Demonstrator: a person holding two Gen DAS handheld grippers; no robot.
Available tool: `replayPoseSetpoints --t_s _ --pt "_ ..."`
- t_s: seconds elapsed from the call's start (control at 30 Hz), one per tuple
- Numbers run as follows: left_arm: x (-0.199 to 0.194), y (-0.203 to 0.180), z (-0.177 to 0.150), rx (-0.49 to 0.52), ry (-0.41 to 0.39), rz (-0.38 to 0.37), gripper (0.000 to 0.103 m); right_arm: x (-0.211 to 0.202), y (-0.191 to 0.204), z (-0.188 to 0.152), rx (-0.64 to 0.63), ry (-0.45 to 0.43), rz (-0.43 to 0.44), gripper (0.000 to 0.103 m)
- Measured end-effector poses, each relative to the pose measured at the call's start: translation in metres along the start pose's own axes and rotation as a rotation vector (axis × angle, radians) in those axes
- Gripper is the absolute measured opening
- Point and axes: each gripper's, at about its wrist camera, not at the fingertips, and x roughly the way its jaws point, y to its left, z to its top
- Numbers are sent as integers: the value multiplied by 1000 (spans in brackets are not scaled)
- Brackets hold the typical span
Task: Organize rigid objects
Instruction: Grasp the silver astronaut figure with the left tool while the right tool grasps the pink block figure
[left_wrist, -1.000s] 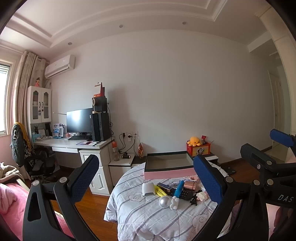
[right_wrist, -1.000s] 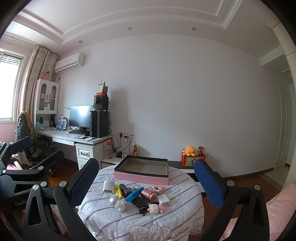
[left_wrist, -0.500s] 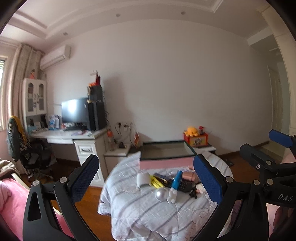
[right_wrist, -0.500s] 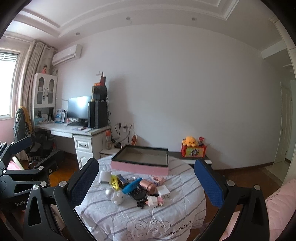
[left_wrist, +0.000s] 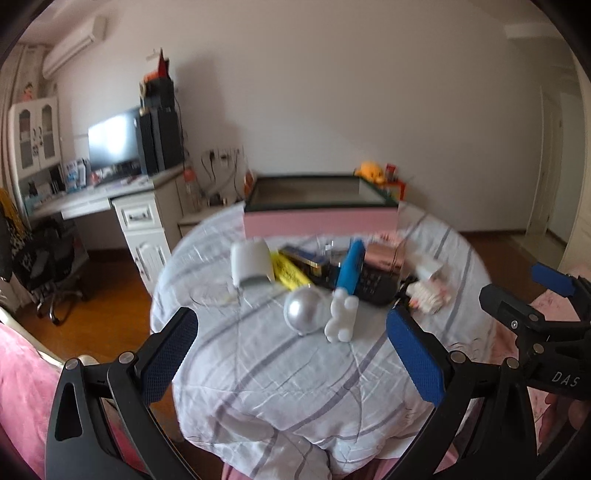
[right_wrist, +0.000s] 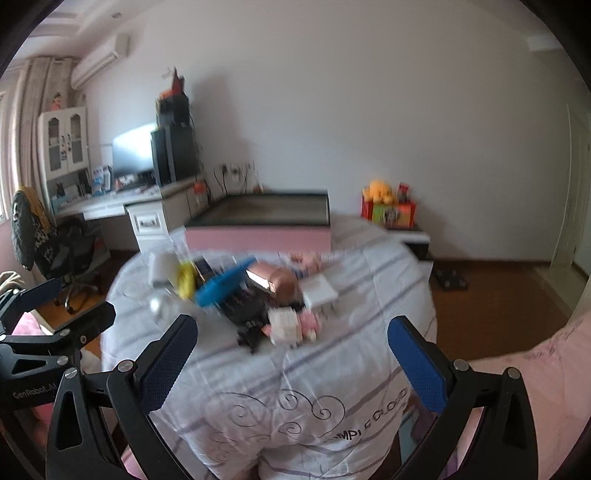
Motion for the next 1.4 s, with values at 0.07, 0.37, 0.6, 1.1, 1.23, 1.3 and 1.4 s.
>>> replayPoseSetpoints --t_s 0.07,0.37,0.6,1.1,1.23,1.3,1.4 --pt "18 -3 -3 10 33 -6 103 15 -6 -6 11 33 4 103" --pt "87 -5 -3 11 132 -41 103 60 -24 -19 51 127 21 103" --pt "126 -2 -19 5 184 -40 103 81 -29 -23 68 173 44 103" --pt "121 -8 -10 87 176 -123 70 93 -28 -14 50 210 56 103" --pt "121 -4 -8 69 186 -150 70 98 -21 -10 28 211 58 103" --pt "121 1 -7 55 190 -161 70 102 -18 -9 18 215 65 102" --pt "120 6 -6 53 198 -156 70 109 -17 -6 13 223 93 90"
